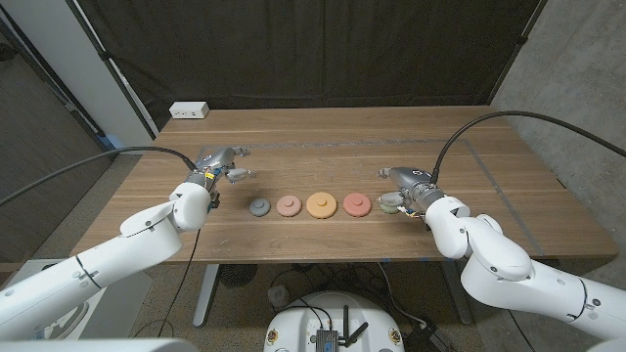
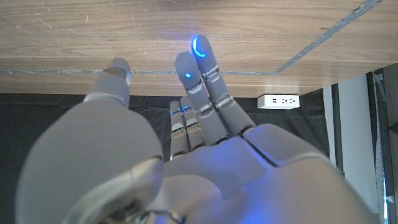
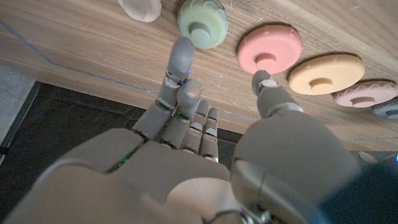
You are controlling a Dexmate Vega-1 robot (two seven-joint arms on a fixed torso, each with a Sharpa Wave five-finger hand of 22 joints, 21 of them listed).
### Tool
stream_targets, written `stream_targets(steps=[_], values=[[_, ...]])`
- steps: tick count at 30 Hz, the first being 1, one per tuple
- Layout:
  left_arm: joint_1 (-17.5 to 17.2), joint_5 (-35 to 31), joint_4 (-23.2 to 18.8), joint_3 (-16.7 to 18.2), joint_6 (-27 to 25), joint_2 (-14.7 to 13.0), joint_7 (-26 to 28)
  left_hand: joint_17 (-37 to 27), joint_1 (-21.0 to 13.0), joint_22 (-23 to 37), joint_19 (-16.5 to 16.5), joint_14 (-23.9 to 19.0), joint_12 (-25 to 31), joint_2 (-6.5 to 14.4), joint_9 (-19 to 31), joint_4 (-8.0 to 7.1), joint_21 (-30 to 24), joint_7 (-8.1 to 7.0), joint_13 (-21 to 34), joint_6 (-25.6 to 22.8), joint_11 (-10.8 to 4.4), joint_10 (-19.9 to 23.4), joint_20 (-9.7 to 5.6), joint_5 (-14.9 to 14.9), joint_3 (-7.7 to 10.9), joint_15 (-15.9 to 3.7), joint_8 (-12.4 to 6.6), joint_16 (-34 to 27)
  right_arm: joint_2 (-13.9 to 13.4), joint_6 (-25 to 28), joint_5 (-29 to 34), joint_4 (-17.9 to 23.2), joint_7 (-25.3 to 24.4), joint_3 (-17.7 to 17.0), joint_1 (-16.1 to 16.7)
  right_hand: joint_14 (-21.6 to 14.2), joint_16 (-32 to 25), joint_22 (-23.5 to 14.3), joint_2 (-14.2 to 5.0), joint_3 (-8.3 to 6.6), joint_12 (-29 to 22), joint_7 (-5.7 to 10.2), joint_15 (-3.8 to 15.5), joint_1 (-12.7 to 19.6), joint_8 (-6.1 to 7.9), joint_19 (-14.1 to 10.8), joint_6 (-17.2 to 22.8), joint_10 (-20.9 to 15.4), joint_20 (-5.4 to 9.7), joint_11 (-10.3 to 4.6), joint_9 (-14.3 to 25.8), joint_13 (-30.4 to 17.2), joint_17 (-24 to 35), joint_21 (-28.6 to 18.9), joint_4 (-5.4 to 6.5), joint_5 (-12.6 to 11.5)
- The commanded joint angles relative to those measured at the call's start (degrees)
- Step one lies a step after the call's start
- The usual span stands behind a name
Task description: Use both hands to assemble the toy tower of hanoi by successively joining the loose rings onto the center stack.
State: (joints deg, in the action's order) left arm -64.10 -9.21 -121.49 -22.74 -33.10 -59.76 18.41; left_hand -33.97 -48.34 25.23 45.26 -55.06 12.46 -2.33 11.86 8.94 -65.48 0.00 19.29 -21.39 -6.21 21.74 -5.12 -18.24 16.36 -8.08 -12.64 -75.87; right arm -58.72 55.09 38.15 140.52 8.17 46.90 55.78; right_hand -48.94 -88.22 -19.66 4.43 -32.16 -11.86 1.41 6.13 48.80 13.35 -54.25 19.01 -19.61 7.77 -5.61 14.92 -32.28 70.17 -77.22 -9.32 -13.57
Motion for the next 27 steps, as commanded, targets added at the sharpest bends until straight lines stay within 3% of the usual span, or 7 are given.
stream_targets(steps=[1,27], values=[[0.2,-0.23,0.72,-0.17,1.11,0.09,-0.12,0.02,-0.06,-0.05,-0.33,0.2,-0.25,0.33,0.11,0.06,-0.48,-0.36,0.34,0.01,-0.17,0.18,-6.61,-0.33,-0.13,-4.49,0.05,-0.4,2.83,-0.67,5.43,-0.78,4.83,2.38,-1.61,0.34,0.12,-0.09,0.35,0.23,0.09,-0.02,6.02,0.36,-0.11,0.27,-0.59,0.29,4.56,0.13,0.11,-0.14,0.14,-0.4,-0.16,-0.3],[-0.48,0.28,1.47,0.36,2.08,0.03,-0.14,0.22,-0.3,-0.77,-0.39,0.23,-0.19,0.63,0.14,0.13,-1.29,-0.38,0.69,-0.57,-0.6,0.56,-6.71,-0.56,-0.15,-4.49,-0.02,-0.8,11.07,-1.47,17.13,-5.36,16.75,5.21,-4.61,1.24,0.66,0.42,0.38,0.41,0.35,-0.57,6.01,0.25,-0.35,0.82,-1.29,1.11,4.54,0.74,0.02,-0.15,-0.13,-0.97,-0.05,-0.35]])
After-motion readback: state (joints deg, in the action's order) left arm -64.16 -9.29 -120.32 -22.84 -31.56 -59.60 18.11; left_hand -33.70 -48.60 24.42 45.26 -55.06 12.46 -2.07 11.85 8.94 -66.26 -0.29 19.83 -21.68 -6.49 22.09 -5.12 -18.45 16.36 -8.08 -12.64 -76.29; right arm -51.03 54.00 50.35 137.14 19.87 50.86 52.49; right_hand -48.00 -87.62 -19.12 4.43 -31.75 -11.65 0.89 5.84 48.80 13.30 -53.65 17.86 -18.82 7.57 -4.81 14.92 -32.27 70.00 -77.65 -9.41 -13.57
